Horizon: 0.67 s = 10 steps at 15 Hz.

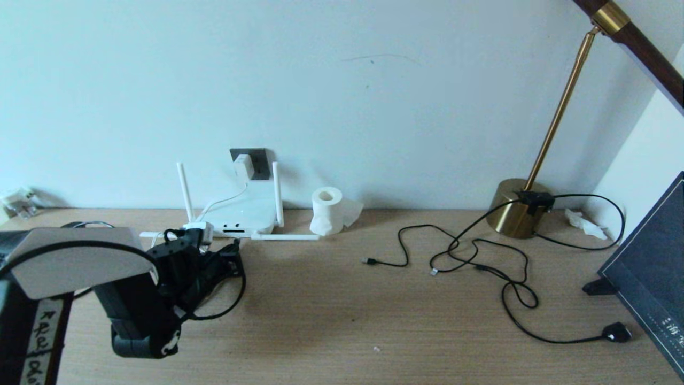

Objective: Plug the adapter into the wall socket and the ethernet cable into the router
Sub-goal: Plug cable into router interface

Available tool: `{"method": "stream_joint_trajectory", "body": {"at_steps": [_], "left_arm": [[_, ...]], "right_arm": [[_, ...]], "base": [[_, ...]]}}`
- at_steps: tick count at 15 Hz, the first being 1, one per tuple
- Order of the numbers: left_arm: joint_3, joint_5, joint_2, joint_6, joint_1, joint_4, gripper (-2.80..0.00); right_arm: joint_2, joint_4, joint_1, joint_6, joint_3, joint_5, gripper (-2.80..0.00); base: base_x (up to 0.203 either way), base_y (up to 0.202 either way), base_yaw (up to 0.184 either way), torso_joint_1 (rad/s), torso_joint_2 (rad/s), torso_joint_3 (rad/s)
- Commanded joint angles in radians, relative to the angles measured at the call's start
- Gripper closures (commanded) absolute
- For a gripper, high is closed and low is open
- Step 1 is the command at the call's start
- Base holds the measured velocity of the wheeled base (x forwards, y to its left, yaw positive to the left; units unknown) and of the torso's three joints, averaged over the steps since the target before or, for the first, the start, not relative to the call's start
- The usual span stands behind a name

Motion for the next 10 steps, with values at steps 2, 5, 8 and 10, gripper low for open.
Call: {"method": "stream_joint_trajectory", "body": {"at_steps": [2,5,8,10], "left_arm": [[0.022,-0.002,-0.018,0.000,0.000,-0.008,0.00],[0.044,-0.002,-0.029,0.000,0.002,-0.008,0.00],[0.057,-0.002,-0.044,0.000,0.003,-0.008,0.00],[0.053,-0.002,-0.044,0.000,0.003,-0.008,0.00]], "right_arm": [[0.001,-0.001,0.000,0.000,0.001,0.000,-2.80],[0.001,-0.001,0.000,0.000,0.001,0.000,-2.80],[0.001,0.000,0.000,0.000,0.000,0.000,-2.80],[0.001,-0.002,0.000,0.000,0.000,0.000,-2.80]], "base": [[0.000,0.000,0.000,0.000,0.00,0.000],[0.000,0.000,0.000,0.000,0.00,0.000],[0.000,0.000,0.000,0.000,0.00,0.000],[0.000,0.000,0.000,0.000,0.00,0.000]]}}
